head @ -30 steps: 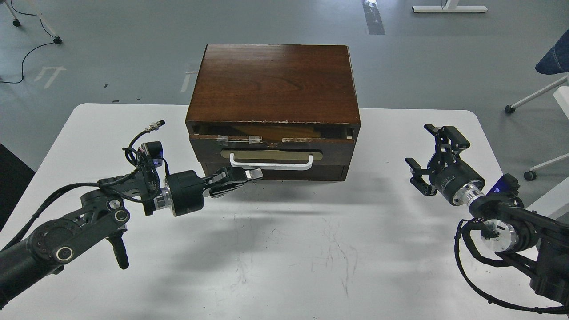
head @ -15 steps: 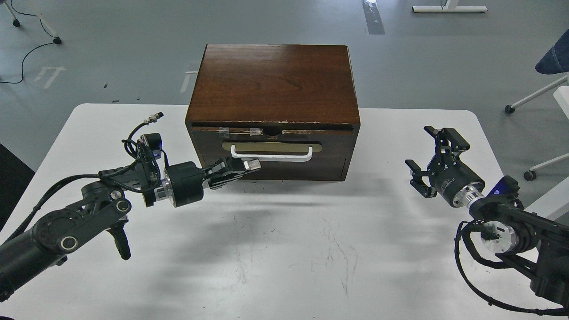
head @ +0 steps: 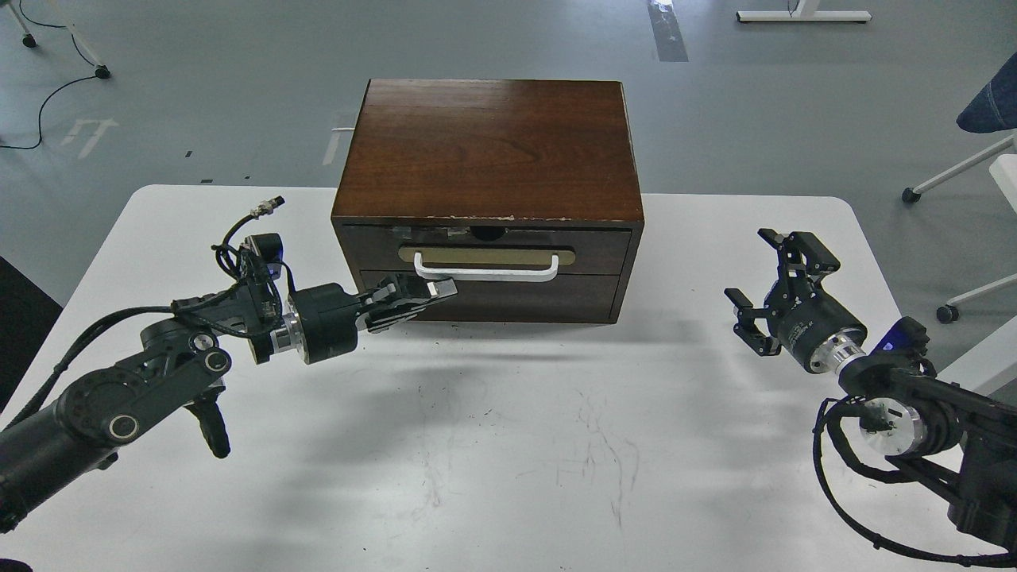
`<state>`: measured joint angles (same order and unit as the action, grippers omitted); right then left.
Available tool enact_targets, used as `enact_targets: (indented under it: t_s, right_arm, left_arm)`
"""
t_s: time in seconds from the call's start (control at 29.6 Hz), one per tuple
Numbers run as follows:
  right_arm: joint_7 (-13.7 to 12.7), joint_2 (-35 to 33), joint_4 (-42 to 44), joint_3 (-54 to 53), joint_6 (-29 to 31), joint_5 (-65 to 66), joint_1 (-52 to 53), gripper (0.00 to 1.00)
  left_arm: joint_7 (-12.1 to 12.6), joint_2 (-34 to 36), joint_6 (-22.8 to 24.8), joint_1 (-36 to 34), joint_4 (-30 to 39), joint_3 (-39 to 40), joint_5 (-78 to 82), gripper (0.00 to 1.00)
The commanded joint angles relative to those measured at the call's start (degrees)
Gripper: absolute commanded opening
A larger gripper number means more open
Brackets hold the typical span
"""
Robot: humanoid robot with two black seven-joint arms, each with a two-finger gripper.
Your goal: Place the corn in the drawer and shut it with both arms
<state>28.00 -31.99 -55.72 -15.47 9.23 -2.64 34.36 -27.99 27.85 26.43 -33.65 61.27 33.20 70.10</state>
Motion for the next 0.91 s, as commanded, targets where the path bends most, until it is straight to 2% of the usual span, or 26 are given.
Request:
enact_targets:
  t_s: [0.0, 0.17, 0.3, 0.51, 0.54, 0.57, 0.61, 0.64, 0.68, 0.88]
  right_arm:
    - [0.0, 0.0, 0.0, 0.0, 0.0, 0.0, 0.0, 0.99]
    - [0.0, 0.0, 0.0, 0.0, 0.0, 0.0, -0.09, 0.99]
    - [0.0, 0.0, -0.09, 0.0, 0.0, 0.0, -0.09, 0.99]
    - [0.0, 0.0, -0.27, 0.0, 0.0, 0.0, -0.09, 0.99]
    - [0.0, 0.0, -0.35, 0.0, 0.0, 0.0, 0.0, 0.99]
    - [0.0, 0.0, -0.35, -0.09, -0.09, 0.0, 0.0, 0.99]
    - [0.0, 0.0, -0.35, -0.18, -0.09, 0.0, 0.0, 0.99]
    - [0.0, 0.0, -0.44, -0.26, -0.09, 0.0, 0.0, 0.99]
    - [0.0, 0.0, -0.44, -0.53, -0.09, 0.0, 0.0, 0.99]
    - [0.0, 0.09, -0.09, -1.06, -0.44, 0.0, 0.18, 0.99]
  left_arm:
    - [-0.01, 0.01, 0.81, -0.01, 0.16, -0.68, -0.58, 0.0]
    - [-0.01, -0.08, 1.57, 0.16, 1.13, -0.86, -0.58, 0.0]
    - [-0.01, 1.23, 1.57, 0.78, 4.46, -0.95, -0.49, 0.0]
    - [-0.01, 6.33, 1.57, 3.5, 13.87, -0.07, -4.88, 0.0]
    - [-0.01, 7.47, 1.57, 4.2, 15.62, 0.19, -8.11, 0.04]
    - [-0.01, 8.09, 1.57, 4.47, 16.42, 0.37, -10.23, 0.2]
    - [-0.01, 9.05, 1.57, 4.82, 17.64, 0.89, -14.69, 0.61]
    - [-0.01, 9.58, 1.57, 5.26, 18.09, 1.33, -17.26, 0.86]
    - [-0.01, 10.2, 1.57, 6.22, 18.44, 2.29, -21.72, 1.0]
    - [-0.01, 12.13, 1.57, 10.18, 17.4, 7.57, -34.85, 1.0]
